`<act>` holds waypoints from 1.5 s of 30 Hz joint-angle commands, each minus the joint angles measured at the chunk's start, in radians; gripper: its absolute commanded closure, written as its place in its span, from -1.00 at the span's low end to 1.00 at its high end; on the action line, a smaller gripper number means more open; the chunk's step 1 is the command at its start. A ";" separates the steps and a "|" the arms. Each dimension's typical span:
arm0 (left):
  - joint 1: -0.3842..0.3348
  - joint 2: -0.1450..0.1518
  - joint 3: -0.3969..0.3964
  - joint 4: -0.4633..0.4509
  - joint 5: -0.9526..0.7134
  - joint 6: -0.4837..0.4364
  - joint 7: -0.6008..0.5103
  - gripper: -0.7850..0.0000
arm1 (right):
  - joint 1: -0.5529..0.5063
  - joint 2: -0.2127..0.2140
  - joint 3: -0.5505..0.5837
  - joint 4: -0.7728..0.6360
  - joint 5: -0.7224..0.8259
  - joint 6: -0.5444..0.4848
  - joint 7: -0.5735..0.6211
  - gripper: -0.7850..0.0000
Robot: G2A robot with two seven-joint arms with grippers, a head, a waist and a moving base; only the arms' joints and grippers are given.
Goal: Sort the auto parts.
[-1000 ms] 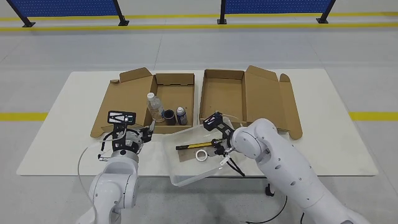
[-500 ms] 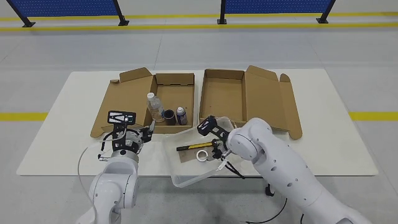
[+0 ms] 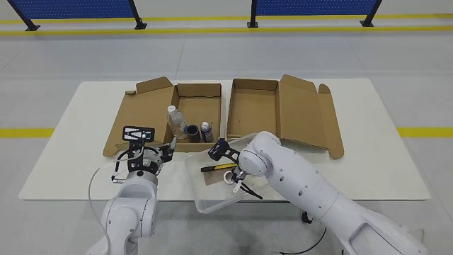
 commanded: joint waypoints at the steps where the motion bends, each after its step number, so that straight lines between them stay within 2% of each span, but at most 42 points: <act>1: 0.000 0.000 0.000 0.000 0.000 0.000 0.000 -1.00 | 0.009 -0.009 -0.007 0.024 0.006 -0.001 -0.009 0.06; 9: 0.000 0.000 0.000 0.000 0.000 0.000 0.000 -1.00 | 0.035 -0.042 -0.032 0.108 -0.001 0.004 -0.059 0.18; 17: 0.000 0.000 0.000 0.000 0.000 0.000 0.000 -1.00 | 0.044 -0.069 -0.048 0.169 -0.006 0.001 -0.097 0.19; 23: 0.000 0.000 0.000 0.000 0.000 0.000 0.000 -1.00 | 0.049 -0.087 -0.056 0.205 -0.001 -0.009 -0.107 0.27; 26: 0.000 0.000 0.000 0.000 0.000 0.000 0.000 -1.00 | 0.051 -0.095 -0.058 0.222 0.002 -0.015 -0.110 0.38; 32: 0.000 0.000 0.000 0.000 0.000 0.000 0.000 -1.00 | 0.056 -0.112 -0.065 0.260 0.008 -0.036 -0.116 0.42; 37: 0.000 0.000 0.000 0.000 0.000 0.000 0.000 -1.00 | 0.061 -0.125 -0.067 0.289 0.013 -0.043 -0.118 0.66; 41: 0.000 0.000 0.000 0.000 0.000 0.000 0.000 -1.00 | 0.064 -0.133 -0.068 0.312 0.019 -0.057 -0.114 0.59; 43: 0.000 0.000 0.000 0.000 0.000 0.000 0.000 -1.00 | 0.067 -0.138 -0.068 0.321 0.020 -0.062 -0.112 0.65; 45: 0.000 0.000 0.000 0.000 0.000 0.000 0.000 -1.00 | 0.068 -0.142 -0.067 0.326 0.022 -0.066 -0.113 0.58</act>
